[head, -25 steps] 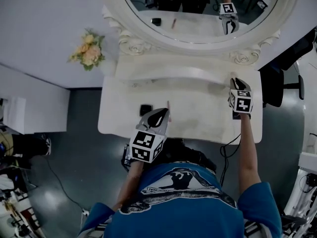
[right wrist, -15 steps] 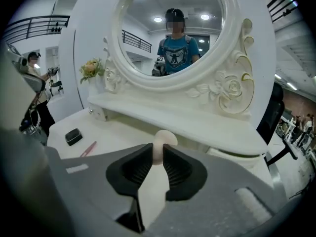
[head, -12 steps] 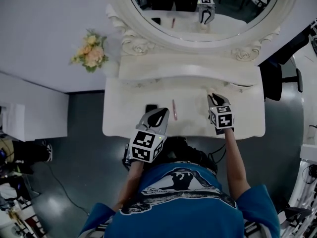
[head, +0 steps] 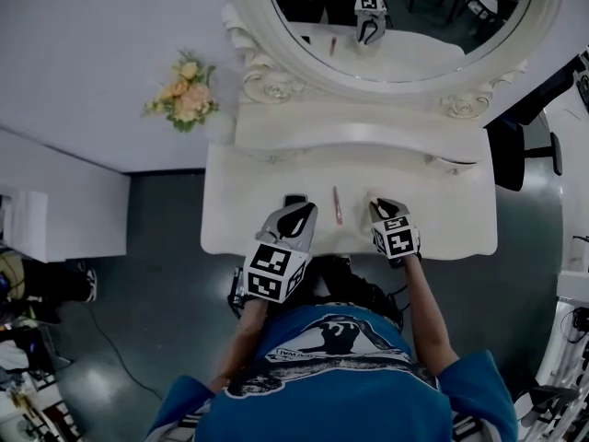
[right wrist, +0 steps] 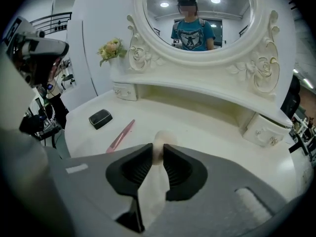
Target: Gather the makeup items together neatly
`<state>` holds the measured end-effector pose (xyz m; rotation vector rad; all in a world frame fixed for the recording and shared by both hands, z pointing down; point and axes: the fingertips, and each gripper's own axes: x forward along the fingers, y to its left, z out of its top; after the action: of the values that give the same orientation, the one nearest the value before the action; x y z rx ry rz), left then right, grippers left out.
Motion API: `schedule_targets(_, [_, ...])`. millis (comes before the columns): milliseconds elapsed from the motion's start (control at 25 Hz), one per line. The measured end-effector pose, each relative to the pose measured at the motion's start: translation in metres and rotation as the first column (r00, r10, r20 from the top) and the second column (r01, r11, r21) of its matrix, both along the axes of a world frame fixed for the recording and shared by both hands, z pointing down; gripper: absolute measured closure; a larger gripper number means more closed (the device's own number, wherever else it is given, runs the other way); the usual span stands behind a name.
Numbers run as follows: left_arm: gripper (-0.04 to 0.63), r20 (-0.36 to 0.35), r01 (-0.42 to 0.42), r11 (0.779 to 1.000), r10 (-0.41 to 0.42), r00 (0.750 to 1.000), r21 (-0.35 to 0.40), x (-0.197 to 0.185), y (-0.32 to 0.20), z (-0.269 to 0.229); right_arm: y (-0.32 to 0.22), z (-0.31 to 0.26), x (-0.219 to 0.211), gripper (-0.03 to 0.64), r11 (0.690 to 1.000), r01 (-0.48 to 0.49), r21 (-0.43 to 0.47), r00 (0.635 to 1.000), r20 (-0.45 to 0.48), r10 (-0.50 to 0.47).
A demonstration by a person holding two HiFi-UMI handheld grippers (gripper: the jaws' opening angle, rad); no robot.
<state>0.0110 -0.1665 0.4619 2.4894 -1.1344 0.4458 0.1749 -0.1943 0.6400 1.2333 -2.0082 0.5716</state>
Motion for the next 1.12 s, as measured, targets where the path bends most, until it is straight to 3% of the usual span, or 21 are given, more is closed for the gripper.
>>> schedule_targets(200, [0.577,0.009,0.002,1.0,-0.002,1.0,0.011,-0.016,-0.001,-0.004,0.005,0.014,-0.01,0.541,1.0,-0.014,-0.027,1.0,-0.015,0.014])
schedule_targets(680, [0.577,0.011,-0.021,0.999,0.02,1.0,0.029,-0.038,-0.005,-0.007,0.005,0.021,-0.011,0.506,1.0,-0.03,0.006,0.997,-0.078,0.03])
schedule_targets(920, [0.577,0.007,-0.053,0.998,0.053,0.999,0.033,-0.043,-0.001,-0.008,0.009,0.012,-0.006,0.431,0.995,-0.096,0.002,0.994,-0.051,0.096])
schedule_targets(1120, [0.577,0.016,-0.08,0.996,0.08,0.997,0.027,-0.051,0.01,-0.005,0.023,-0.007,-0.009,0.426,0.984,-0.173,0.039,0.985,0.015,0.173])
